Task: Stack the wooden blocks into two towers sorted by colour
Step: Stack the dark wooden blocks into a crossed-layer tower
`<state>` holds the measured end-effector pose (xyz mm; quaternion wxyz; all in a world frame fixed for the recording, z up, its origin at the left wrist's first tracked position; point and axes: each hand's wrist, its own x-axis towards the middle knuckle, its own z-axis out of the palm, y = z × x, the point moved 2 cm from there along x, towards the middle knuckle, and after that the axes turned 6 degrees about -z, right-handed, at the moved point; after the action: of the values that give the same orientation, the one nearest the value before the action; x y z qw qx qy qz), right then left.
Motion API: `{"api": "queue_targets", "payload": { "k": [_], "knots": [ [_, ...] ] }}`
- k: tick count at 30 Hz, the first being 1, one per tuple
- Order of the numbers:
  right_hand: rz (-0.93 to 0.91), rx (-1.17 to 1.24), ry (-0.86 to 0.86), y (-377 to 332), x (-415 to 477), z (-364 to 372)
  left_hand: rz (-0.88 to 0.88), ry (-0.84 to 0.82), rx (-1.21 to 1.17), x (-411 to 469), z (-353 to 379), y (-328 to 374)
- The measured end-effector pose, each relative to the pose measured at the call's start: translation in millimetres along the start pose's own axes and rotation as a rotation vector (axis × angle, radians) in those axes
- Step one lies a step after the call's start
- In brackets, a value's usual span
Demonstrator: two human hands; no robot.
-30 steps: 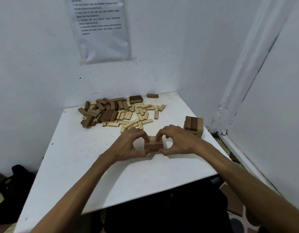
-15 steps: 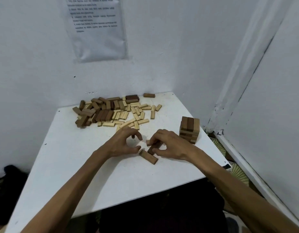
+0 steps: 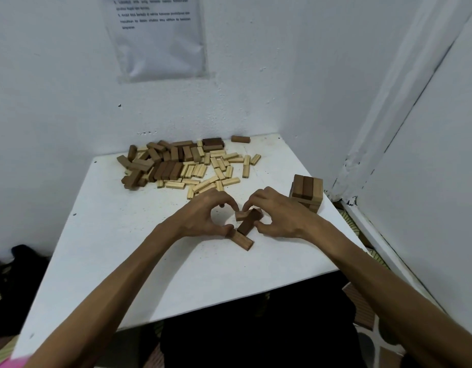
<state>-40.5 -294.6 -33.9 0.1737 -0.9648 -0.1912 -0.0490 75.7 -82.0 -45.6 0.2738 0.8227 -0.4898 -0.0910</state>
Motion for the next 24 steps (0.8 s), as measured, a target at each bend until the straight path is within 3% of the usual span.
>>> {"api": "queue_targets", "payload": {
  "k": [7,14,24],
  "knots": [
    [-0.019,-0.048,-0.051,3.2,-1.0,5.6,0.039,-0.046,0.021,-9.1,9.4,2.4],
    [0.006,-0.082,0.042,7.4,-4.8,9.1,0.031,-0.043,0.013,-19.3,8.1,0.9],
    [0.144,0.092,0.012,16.8,-15.2,16.8,-0.047,0.149,-0.292,-5.6,-14.9,-16.8]
  ]
}}
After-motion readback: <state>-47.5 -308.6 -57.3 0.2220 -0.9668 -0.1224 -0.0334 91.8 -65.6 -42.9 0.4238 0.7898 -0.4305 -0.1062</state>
